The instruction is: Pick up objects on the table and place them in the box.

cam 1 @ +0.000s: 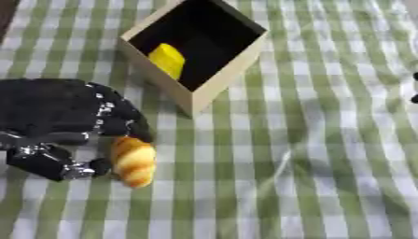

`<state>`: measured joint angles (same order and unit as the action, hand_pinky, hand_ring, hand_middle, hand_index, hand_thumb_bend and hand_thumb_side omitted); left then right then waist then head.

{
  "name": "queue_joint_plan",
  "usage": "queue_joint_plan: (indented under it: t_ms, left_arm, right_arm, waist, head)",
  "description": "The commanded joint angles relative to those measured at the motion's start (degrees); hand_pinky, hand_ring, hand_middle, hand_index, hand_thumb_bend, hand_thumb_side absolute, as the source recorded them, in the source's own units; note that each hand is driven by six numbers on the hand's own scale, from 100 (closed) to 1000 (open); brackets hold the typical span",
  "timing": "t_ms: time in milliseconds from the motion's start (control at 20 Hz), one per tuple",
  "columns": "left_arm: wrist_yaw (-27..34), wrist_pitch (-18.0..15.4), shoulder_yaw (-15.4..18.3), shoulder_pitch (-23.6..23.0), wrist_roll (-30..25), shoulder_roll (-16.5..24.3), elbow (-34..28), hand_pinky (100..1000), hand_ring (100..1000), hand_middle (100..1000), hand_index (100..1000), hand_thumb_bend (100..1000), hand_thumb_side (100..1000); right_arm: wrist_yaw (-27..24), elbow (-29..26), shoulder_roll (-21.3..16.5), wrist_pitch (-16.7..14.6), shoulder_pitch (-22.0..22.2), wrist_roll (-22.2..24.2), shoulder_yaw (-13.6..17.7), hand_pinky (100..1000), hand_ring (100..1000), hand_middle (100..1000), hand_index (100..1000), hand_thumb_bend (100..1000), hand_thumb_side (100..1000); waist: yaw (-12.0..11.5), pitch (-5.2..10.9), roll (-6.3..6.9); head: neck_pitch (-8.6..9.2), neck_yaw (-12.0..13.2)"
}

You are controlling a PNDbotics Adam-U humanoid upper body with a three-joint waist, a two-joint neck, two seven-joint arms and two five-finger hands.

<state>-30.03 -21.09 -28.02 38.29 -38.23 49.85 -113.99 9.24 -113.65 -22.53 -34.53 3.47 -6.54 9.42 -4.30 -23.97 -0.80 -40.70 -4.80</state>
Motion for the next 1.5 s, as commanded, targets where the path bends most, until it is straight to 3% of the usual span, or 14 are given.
queue_joint_plan:
  t_ms: [50,450,1000,1500]
  left_arm:
    - [-0.57,-0.24,0.54,0.16,-1.75,0.96,-0.60,795,830,795,904,301,100]
    - [-3.89,0.19,0.94,0.12,-1.28,0.28,0.21,793,827,800,903,335,109]
    - [-8.20,-0.39,-0.52,0.45,1.39,-1.38,2.91,788,826,801,906,313,106]
    - [-9.51,-1.20,-1.80,0.91,0.18,-2.57,5.38,787,825,797,899,329,140]
  right_arm:
    - [-0.46,-0.94,-0.25,0.41,-0.32,0.56,-0.08,916,782,509,811,100,526]
    - [-0.72,-0.94,1.27,2.42,-0.49,2.75,-0.77,919,780,504,810,100,528]
    - [-1.21,-0.94,1.45,1.61,-0.61,3.50,-0.56,923,784,503,813,100,525]
    - [-1.86,-0.94,1.69,1.57,-0.78,3.38,-0.19,924,784,504,814,100,523]
  waist:
    - [-0.04,0.96,0.16]
    - [-0.10,0.77,0.13]
    - [0.13,0.59,0.18]
    - [0.47,0.53,0.33]
  head:
    - [0.50,-0.19]
    - [0.71,-0.24]
    - [1.11,-0.17]
    - [1.12,0.11]
